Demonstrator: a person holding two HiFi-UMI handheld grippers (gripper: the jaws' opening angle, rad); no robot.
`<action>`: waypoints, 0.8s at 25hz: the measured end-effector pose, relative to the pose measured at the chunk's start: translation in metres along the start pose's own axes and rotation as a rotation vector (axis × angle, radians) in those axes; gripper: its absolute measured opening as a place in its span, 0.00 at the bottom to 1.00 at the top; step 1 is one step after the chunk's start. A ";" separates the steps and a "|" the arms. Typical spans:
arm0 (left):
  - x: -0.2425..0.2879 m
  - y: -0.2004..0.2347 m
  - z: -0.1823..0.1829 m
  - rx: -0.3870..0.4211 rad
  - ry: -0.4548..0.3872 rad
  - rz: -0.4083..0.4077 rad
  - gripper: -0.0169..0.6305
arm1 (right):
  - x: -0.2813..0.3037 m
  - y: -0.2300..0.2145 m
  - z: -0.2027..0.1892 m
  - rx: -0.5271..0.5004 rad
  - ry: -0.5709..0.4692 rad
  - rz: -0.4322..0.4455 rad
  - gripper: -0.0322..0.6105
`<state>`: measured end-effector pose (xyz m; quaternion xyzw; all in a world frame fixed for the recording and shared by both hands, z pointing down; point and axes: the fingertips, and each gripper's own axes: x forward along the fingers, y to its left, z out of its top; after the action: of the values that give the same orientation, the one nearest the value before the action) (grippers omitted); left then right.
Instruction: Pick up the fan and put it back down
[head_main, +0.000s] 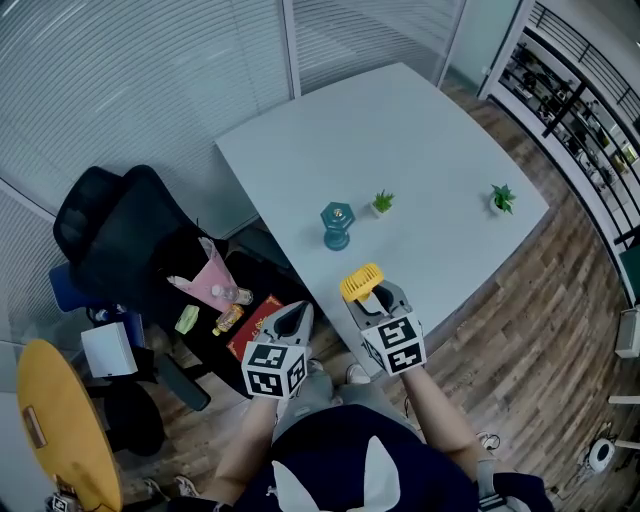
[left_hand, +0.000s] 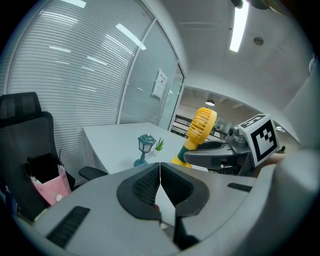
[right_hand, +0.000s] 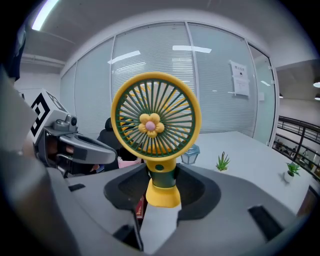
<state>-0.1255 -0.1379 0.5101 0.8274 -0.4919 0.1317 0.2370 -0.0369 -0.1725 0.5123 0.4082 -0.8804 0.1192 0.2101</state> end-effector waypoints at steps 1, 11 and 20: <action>0.000 -0.002 0.001 0.003 -0.001 -0.005 0.06 | -0.003 -0.001 0.000 0.007 0.000 -0.007 0.33; 0.000 -0.011 0.009 0.003 -0.019 -0.022 0.06 | -0.030 0.002 0.004 0.056 -0.015 -0.027 0.33; -0.001 -0.024 0.009 0.009 -0.030 -0.040 0.06 | -0.039 0.015 0.001 0.053 -0.026 -0.011 0.33</action>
<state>-0.1052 -0.1322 0.4953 0.8399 -0.4781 0.1168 0.2286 -0.0257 -0.1372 0.4923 0.4200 -0.8772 0.1361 0.1886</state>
